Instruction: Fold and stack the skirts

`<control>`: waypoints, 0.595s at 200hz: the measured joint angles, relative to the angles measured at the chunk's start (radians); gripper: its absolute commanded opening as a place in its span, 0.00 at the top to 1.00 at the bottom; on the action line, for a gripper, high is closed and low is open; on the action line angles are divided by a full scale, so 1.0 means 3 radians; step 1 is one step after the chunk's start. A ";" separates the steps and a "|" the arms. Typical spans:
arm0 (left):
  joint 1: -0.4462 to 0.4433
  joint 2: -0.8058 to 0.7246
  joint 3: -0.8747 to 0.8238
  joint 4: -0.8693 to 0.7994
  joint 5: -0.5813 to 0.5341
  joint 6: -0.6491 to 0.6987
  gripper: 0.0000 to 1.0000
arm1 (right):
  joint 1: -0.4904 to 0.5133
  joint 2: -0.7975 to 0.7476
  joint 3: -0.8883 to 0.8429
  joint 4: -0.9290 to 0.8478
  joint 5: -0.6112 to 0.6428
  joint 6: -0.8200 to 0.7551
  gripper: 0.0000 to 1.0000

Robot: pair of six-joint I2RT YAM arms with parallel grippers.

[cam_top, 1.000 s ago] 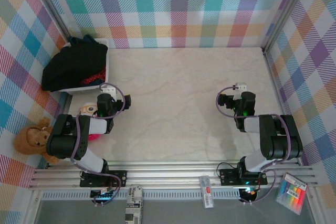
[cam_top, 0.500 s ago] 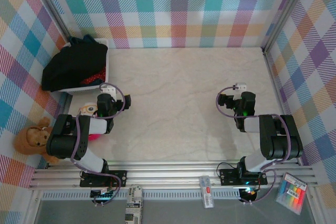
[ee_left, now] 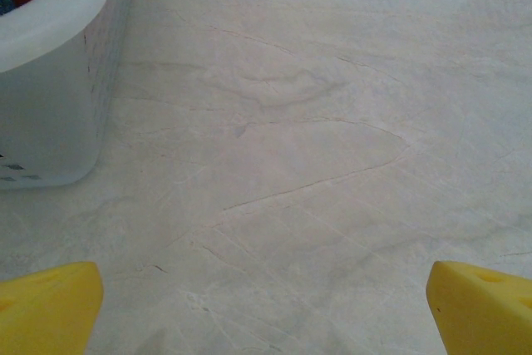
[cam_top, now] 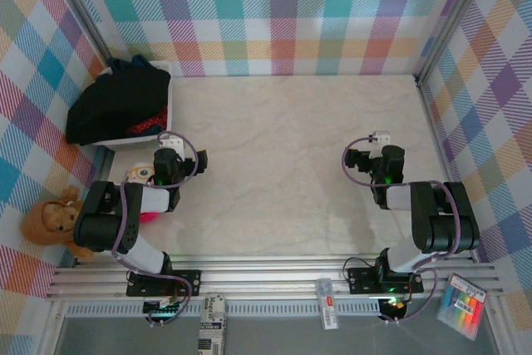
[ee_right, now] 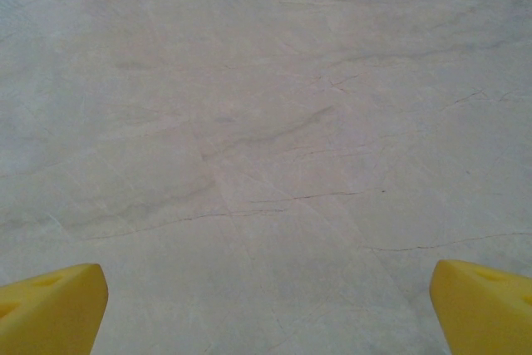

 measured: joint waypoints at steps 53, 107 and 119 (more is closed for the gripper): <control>-0.0042 -0.0431 0.0238 -0.0730 -0.0125 0.0011 0.00 | 0.0000 -0.0567 -0.0055 -0.0267 0.0202 0.0056 0.01; -0.0067 -0.1644 0.0563 -0.1671 -0.0664 -0.0394 0.00 | 0.0000 -0.1189 0.0816 -0.1619 0.0465 0.0551 0.01; -0.0062 -0.1662 0.0881 -0.2027 -0.0800 -0.0567 0.00 | 0.0000 -0.1183 0.1078 -0.1841 0.0507 0.0643 0.01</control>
